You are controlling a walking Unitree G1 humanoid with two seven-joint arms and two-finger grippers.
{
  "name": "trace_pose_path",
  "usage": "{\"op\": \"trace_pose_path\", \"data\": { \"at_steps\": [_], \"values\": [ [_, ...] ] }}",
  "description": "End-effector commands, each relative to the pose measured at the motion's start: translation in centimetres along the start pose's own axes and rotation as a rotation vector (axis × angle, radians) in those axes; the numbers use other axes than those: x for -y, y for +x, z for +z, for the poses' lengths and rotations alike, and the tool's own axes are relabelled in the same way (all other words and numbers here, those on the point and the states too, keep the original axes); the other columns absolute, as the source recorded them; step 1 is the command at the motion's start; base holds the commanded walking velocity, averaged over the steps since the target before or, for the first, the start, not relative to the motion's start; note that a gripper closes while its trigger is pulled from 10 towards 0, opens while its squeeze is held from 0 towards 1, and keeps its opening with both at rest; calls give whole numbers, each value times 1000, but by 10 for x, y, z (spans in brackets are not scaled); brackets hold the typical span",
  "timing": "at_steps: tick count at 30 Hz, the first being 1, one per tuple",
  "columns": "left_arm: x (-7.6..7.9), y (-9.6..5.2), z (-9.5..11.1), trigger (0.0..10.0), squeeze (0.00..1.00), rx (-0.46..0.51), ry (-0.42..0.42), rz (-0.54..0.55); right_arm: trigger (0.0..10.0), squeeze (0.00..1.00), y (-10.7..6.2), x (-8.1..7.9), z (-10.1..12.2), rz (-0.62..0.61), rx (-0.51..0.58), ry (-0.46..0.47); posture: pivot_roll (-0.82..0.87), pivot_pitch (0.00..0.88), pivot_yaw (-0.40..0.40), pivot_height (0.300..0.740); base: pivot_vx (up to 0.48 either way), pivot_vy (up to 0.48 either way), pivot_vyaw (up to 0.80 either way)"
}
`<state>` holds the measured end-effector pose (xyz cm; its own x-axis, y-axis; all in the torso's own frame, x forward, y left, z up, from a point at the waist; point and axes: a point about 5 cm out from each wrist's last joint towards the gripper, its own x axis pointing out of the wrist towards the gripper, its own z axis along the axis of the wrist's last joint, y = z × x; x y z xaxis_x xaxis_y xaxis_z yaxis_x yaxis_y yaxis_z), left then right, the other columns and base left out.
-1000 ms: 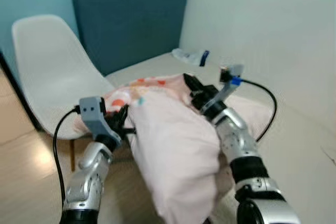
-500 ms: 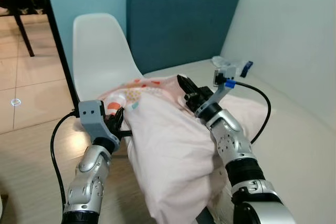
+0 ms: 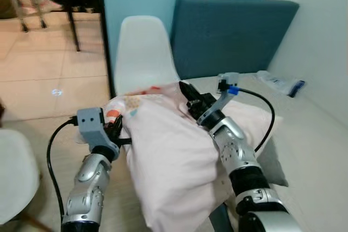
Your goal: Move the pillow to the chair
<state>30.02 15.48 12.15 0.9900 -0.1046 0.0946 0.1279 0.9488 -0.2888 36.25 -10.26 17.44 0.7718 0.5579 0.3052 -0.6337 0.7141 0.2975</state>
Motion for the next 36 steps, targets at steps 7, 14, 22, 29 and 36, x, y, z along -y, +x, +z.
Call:
{"op": "trace_pose_path", "data": {
  "at_steps": [7, 14, 22, 29, 36],
  "values": [
    [7, -1, -15, 10000, 0, -54, 66, -49, 10000, 0, 0, -7, -6, 31, -1, -5, 121, 0, -102, 740, 0, 0, 744],
    [2, -12, -29, 10000, 0, -100, 164, -51, 10000, 0, -14, -2, -31, -28, -63, 19, 126, 0, -103, 740, 0, 0, 744],
    [-13, -26, -32, 10000, 0, -104, 168, -1, 10000, 0, -42, 6, -53, -95, -121, 47, 124, 0, -104, 740, 0, 0, 744],
    [-16, -27, -30, 10000, 0, -87, 174, 17, 10000, 0, -52, 3, -63, -105, -139, 59, 124, 0, -101, 740, 0, 0, 744],
    [-6, -19, -26, 10000, 0, -65, 150, -4, 10000, 0, -44, -2, -61, -80, -134, 54, 125, 0, -101, 740, 0, 0, 744]
  ]
}}
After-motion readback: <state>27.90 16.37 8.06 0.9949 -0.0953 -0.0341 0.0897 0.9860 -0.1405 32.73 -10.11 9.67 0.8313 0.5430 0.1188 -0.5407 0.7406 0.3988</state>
